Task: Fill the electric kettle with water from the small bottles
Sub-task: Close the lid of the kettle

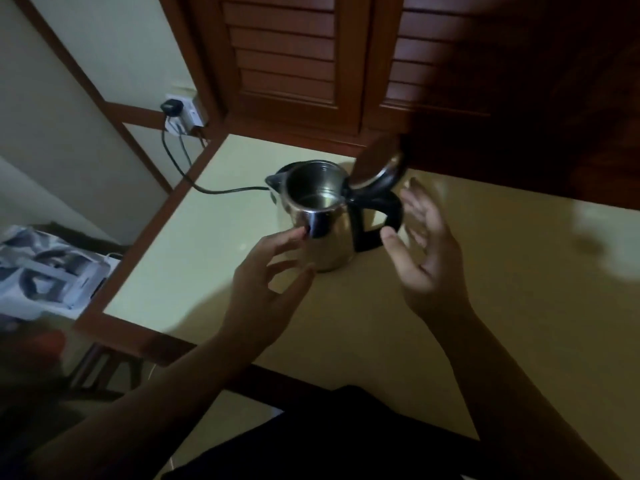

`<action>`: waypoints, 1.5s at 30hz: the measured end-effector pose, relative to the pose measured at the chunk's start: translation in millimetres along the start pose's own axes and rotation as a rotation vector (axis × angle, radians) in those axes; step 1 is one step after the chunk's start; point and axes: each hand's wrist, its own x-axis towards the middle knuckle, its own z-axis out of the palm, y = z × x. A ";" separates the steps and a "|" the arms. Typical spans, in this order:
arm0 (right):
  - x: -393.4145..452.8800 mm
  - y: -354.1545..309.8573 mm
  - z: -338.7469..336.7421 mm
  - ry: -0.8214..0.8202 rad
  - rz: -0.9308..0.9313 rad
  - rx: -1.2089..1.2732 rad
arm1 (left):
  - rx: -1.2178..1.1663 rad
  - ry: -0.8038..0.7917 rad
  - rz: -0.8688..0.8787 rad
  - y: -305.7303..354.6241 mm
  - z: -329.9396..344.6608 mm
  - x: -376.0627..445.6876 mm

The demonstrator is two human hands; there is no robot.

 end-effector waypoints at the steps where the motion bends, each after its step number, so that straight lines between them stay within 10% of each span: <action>1: 2.4 -3.7 8.0 0.041 -0.013 -0.011 | 0.010 0.027 0.023 -8.9 -7.2 0.8; 10: 24.5 -41.3 50.3 0.145 -0.079 -0.134 | -0.069 -0.074 -0.034 -50.3 -15.7 29.7; 17: 45.9 -50.9 66.7 -0.174 -0.298 -0.618 | -0.156 0.021 0.048 -55.5 -9.2 43.6; 27: 36.6 -57.4 73.4 -0.189 -0.343 -0.888 | -0.195 -0.025 -0.002 -47.0 -13.5 46.5; 35: 23.4 -29.4 50.2 0.178 -0.019 -0.389 | -0.173 -0.030 0.008 -54.8 -15.1 50.7; 45: 29.7 -1.3 55.3 0.230 0.175 0.073 | -0.282 -0.150 -0.146 -53.3 -17.4 62.1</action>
